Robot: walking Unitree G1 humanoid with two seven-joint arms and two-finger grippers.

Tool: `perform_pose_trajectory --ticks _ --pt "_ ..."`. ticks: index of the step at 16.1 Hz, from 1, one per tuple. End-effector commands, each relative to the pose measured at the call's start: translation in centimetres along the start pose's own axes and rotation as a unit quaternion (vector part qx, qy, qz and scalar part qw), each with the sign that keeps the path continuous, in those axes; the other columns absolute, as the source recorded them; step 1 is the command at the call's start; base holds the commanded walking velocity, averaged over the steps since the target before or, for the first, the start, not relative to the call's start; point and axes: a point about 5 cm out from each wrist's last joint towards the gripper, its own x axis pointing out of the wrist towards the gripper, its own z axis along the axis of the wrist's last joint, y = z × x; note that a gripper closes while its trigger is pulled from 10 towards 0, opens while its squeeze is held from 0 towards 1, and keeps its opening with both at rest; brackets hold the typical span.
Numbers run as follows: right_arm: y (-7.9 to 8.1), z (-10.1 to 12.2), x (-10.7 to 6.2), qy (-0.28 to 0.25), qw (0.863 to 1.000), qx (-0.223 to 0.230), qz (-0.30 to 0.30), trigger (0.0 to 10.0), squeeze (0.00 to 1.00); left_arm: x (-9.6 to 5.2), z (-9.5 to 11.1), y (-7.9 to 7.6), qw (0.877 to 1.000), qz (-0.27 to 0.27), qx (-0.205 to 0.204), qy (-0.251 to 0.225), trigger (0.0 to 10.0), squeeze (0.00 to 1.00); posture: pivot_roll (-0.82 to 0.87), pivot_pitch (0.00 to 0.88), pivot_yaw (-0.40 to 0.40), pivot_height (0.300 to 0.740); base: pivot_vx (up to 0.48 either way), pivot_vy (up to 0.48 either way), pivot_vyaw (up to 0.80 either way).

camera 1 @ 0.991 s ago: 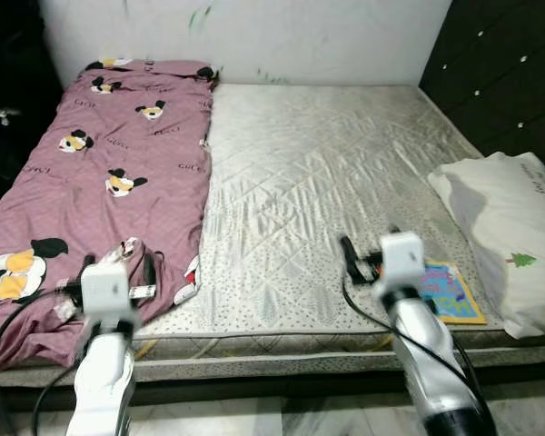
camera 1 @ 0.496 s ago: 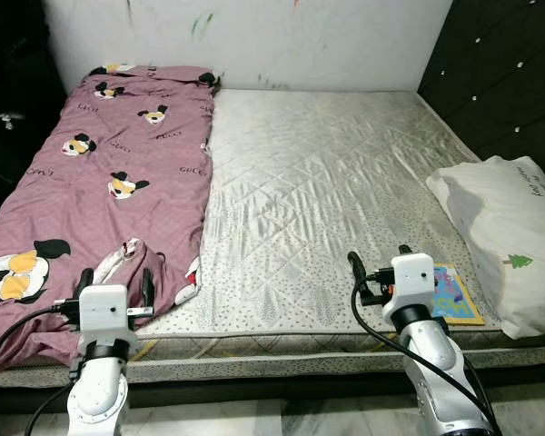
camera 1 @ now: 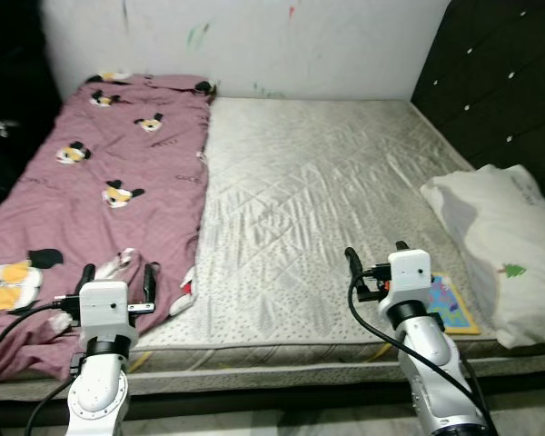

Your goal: Clean up the room

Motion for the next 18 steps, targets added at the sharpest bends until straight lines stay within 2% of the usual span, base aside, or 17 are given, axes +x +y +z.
perform_pose_trajectory --ticks 1,5,12,15,18 --pt "-0.17 0.08 0.22 0.002 1.0 0.0 -0.002 10.0 0.0 0.21 0.13 -0.18 1.0 -0.009 0.002 0.0 10.0 0.0 -0.01 0.011 -0.031 0.74 0.27 0.0 0.0" --pt "-0.23 0.08 0.31 0.003 1.0 0.0 -0.002 10.0 0.0 0.34 0.04 -0.26 1.0 -0.012 -0.001 0.005 10.0 0.0 -0.01 0.015 -0.033 0.74 0.264 0.0 0.0" --pt "-0.18 0.04 0.49 0.006 1.0 -0.002 0.0 10.0 0.0 0.68 -0.2 -0.12 1.0 0.006 0.0 0.014 10.0 0.0 0.0 0.018 -0.036 0.74 0.0 0.0 0.0" --pt "-0.16 0.0 0.54 0.007 1.0 -0.001 0.0 10.0 0.0 0.9 -0.26 0.03 1.0 0.016 -0.015 0.019 10.0 0.0 0.0 0.018 -0.035 0.74 0.0 0.0 0.0" --pt "-0.12 -0.06 0.62 0.01 1.0 0.0 0.002 10.0 0.0 1.0 -0.26 -0.16 1.0 0.008 -0.016 0.021 10.0 0.0 0.0 0.02 -0.036 0.74 0.0 0.35 0.0"
